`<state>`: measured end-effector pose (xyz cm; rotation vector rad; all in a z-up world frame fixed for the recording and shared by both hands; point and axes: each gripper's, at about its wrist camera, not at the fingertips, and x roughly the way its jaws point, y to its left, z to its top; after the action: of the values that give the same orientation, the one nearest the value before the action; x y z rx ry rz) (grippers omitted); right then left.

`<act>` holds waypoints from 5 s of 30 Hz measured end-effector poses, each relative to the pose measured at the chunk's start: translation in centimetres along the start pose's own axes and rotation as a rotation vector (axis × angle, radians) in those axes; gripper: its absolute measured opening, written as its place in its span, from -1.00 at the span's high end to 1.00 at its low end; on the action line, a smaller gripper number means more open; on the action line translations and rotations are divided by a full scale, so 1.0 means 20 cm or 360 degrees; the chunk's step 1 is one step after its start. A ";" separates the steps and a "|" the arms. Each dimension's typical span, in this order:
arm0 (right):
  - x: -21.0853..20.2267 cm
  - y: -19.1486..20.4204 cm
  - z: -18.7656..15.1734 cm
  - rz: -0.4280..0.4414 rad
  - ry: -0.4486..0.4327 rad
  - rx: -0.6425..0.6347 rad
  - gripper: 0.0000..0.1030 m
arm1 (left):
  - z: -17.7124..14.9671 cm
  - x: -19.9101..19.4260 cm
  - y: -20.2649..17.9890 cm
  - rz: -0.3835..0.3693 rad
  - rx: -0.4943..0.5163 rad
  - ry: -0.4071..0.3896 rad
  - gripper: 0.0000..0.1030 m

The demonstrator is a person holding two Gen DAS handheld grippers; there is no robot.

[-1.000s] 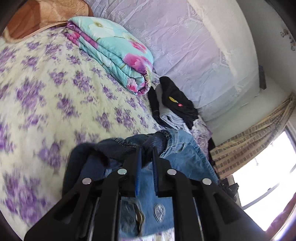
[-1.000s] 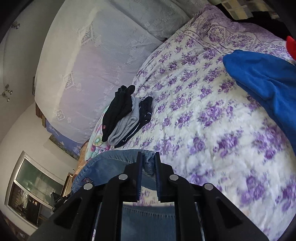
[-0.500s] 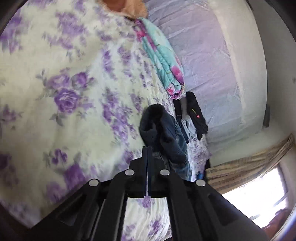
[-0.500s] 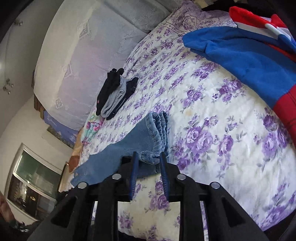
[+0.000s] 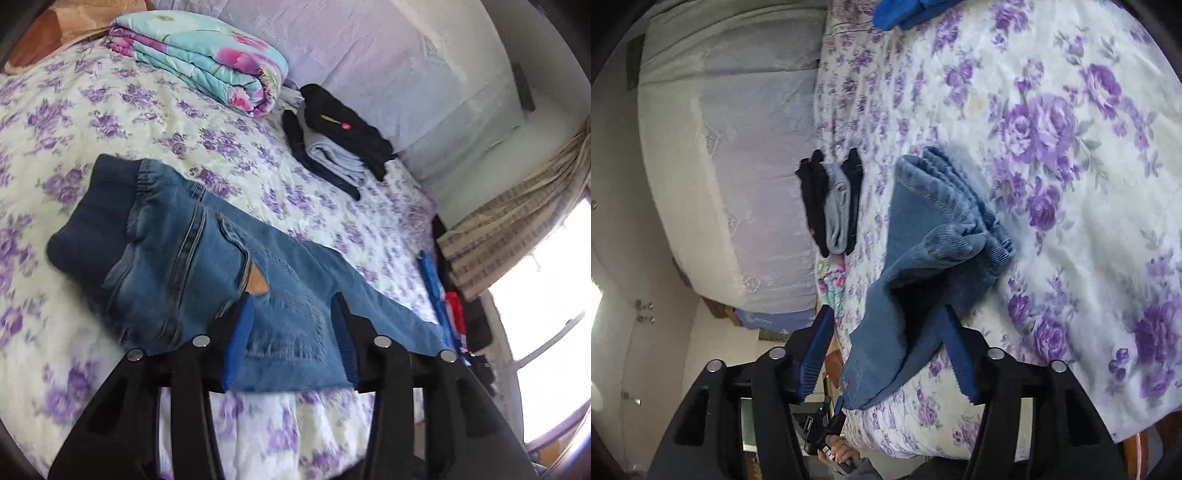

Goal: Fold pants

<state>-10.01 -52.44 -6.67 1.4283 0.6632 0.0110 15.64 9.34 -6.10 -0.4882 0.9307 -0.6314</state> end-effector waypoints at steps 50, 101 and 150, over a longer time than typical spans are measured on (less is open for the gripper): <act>0.06 0.08 -0.06 -0.0362 -0.0451 -0.0306 -0.93 | -0.22 0.33 -0.36 -0.0413 0.0114 0.0232 -0.43; 0.28 0.59 -0.29 -0.0736 -0.0642 -0.1695 0.73 | -0.53 0.39 -0.65 0.0241 0.0570 0.0023 -0.49; 1.02 0.71 -0.98 -0.0908 -0.0092 -0.2354 -0.59 | -0.40 -0.06 0.09 0.0145 -0.0238 -0.0148 -0.85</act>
<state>3.69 -24.33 -2.20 -0.1932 0.7218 0.0085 8.92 10.49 -10.66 -0.6003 0.9103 -0.4546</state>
